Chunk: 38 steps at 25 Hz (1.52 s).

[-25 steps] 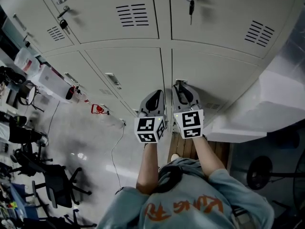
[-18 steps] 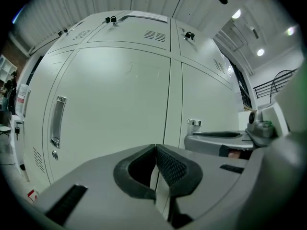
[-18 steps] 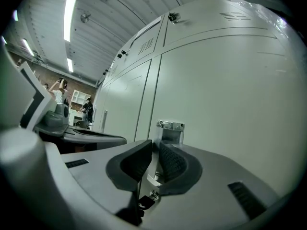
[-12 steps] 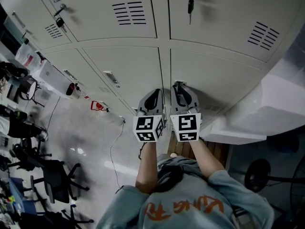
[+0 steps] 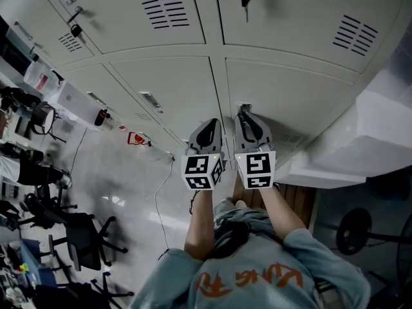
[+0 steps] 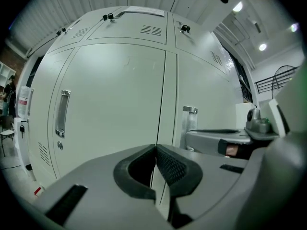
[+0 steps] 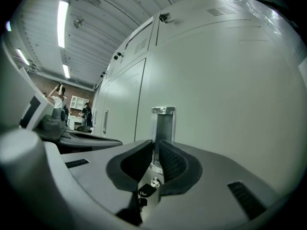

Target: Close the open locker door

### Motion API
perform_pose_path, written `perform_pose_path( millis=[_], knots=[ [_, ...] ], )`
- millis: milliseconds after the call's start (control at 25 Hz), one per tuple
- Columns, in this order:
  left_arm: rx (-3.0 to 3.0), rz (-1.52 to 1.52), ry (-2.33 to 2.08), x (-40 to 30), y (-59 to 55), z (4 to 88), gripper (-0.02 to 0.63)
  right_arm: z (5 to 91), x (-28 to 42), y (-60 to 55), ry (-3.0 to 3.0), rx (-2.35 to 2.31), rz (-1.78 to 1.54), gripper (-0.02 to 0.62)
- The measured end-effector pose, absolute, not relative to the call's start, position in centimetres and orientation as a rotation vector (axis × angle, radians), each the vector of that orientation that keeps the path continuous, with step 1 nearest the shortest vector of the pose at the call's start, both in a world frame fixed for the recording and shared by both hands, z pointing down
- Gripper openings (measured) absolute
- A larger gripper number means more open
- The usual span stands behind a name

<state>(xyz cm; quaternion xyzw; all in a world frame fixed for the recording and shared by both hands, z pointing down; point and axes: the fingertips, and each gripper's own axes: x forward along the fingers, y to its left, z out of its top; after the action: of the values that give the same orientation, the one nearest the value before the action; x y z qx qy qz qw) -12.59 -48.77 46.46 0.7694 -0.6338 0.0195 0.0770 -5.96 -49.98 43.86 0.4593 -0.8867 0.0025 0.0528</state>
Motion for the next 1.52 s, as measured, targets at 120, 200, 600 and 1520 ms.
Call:
perform_pose_path(
  millis=[120, 200, 600, 1520],
  knots=[
    [2.302, 0.076, -1.896, -12.7, -48.6, 46.8, 0.02, 45.1, -5.0, -50.3, -2.675, 1.428, 0.059, 0.012],
    [2.297, 0.091, -1.89, -12.7, -48.4, 47.2, 0.02, 45.6, -4.5, -50.6, -2.667, 1.451, 0.071, -0.002],
    [2.292, 0.099, -1.866, -12.7, -47.9, 48.4, 0.02, 45.9, -3.4, -50.7, -2.624, 1.542, 0.059, -0.006],
    [2.224, 0.016, -1.967, -17.1, -44.9, 47.4, 0.02, 44.2, -8.3, -47.4, -2.724, 1.409, -0.043, -0.005]
  ],
)
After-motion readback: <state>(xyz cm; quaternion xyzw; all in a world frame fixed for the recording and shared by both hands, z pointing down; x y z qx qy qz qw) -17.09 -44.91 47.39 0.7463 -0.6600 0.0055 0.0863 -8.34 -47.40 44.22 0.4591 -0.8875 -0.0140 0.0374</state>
